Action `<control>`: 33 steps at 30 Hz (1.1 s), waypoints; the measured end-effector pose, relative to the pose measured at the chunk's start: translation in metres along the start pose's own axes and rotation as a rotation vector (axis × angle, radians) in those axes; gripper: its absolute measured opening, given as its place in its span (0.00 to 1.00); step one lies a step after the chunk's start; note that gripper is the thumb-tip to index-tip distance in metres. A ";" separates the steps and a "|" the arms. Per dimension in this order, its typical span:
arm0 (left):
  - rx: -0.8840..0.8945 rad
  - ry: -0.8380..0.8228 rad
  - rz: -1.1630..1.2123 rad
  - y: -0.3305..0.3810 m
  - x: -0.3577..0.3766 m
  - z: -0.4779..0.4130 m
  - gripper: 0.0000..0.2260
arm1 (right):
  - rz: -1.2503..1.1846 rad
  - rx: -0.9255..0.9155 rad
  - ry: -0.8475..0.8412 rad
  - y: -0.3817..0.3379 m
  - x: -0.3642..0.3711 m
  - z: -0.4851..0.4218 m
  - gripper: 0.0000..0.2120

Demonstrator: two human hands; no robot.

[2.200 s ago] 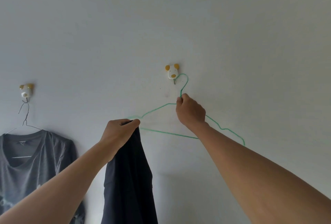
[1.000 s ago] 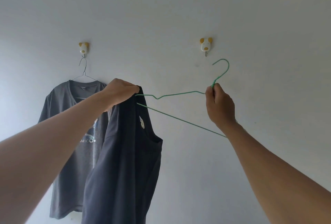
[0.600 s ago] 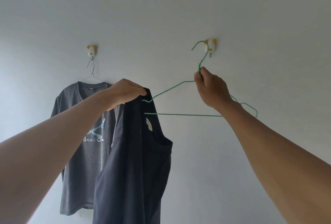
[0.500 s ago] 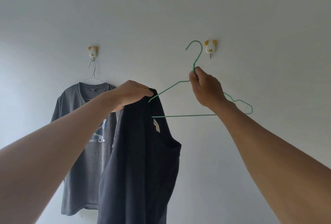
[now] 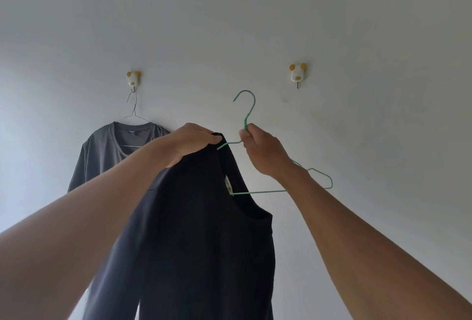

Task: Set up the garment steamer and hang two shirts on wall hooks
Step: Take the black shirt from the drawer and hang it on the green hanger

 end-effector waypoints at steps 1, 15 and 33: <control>-0.007 0.003 -0.002 0.000 0.001 0.001 0.18 | -0.025 0.013 -0.012 -0.002 0.000 -0.001 0.16; -0.026 0.123 0.003 -0.026 0.001 -0.004 0.07 | 0.263 -0.199 0.494 0.006 0.015 0.035 0.08; -0.013 0.149 0.287 -0.023 -0.030 0.029 0.11 | -0.478 0.762 -0.575 0.000 0.100 0.072 0.11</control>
Point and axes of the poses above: each hand's wrist, its own z-axis away from the middle knuckle, its own x-axis out of the palm, y = z × x, the point moved 1 cm from there along -z, towards the middle knuckle, and after that the axes turned 9 degrees about -x, right-handed, at the moved point
